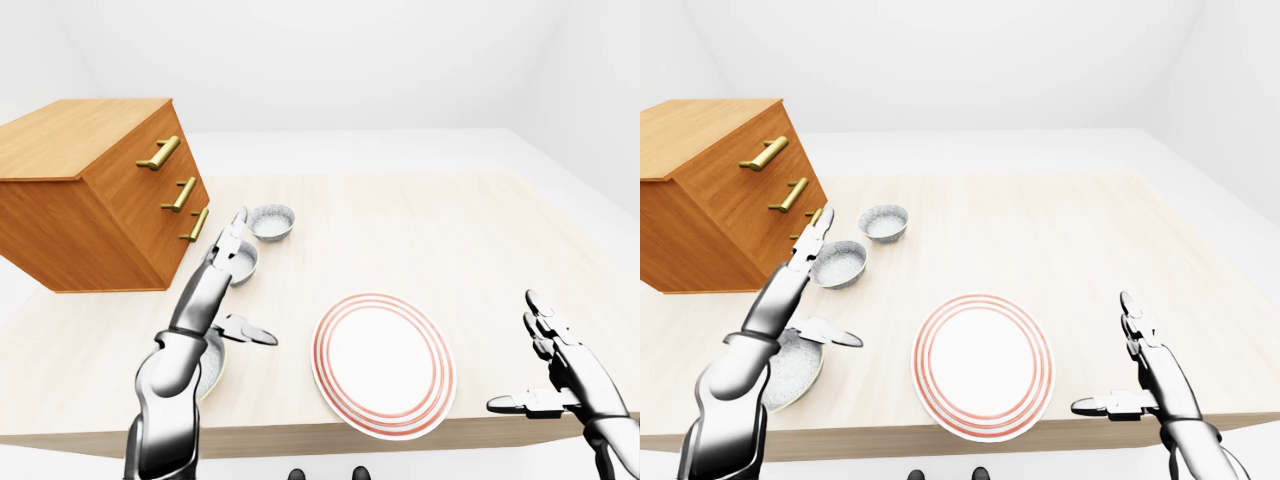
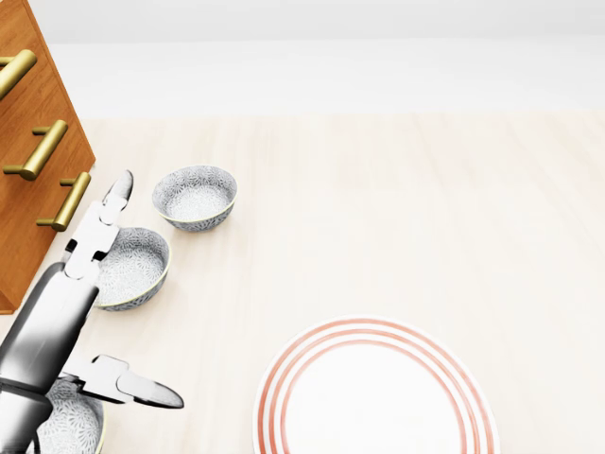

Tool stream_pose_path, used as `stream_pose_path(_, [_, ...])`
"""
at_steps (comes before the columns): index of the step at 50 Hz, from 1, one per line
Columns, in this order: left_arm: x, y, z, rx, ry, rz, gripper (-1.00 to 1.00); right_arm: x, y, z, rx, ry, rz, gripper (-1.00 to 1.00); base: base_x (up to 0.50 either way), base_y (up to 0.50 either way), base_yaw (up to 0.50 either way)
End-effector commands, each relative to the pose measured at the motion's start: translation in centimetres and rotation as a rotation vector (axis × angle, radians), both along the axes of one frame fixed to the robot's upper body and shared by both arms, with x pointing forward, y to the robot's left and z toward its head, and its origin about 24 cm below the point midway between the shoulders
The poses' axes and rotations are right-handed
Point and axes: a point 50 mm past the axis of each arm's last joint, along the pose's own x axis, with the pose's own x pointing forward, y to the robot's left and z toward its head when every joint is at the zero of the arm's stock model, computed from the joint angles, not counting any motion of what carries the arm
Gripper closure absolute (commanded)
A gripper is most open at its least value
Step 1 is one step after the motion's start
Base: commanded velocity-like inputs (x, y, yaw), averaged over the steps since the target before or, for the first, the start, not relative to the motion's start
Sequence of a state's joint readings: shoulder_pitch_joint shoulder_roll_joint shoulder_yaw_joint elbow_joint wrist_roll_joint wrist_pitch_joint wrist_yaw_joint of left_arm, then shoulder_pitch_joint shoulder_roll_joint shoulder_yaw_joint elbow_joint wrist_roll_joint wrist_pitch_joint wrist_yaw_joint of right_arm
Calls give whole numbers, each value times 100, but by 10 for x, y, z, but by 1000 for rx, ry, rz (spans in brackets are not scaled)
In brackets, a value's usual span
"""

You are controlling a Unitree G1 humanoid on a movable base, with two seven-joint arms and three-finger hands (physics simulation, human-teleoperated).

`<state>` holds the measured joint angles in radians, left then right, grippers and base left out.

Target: Put the bowl in the middle on the plate.

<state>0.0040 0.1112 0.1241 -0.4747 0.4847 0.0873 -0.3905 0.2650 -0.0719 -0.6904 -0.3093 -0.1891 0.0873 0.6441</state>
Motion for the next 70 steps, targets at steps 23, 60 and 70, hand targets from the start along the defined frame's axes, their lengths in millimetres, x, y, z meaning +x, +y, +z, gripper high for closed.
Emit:
stream_pose_path(23, [45, 24, 10, 240, 45, 85, -100, -1, 3, 6, -19, -13, 12, -100, 0, 0, 0])
stream_pose_path(60, [84, 39, 6, 545, 107, 148, -100, 0, 2, 2, -10, 1, 10, -100, 0, 0, 0])
stream_pose_path(70, [87, 33, 6, 580, 108, 129, -100, 0, 2, 2, -12, 1, 11, -100, 0, 0, 0])
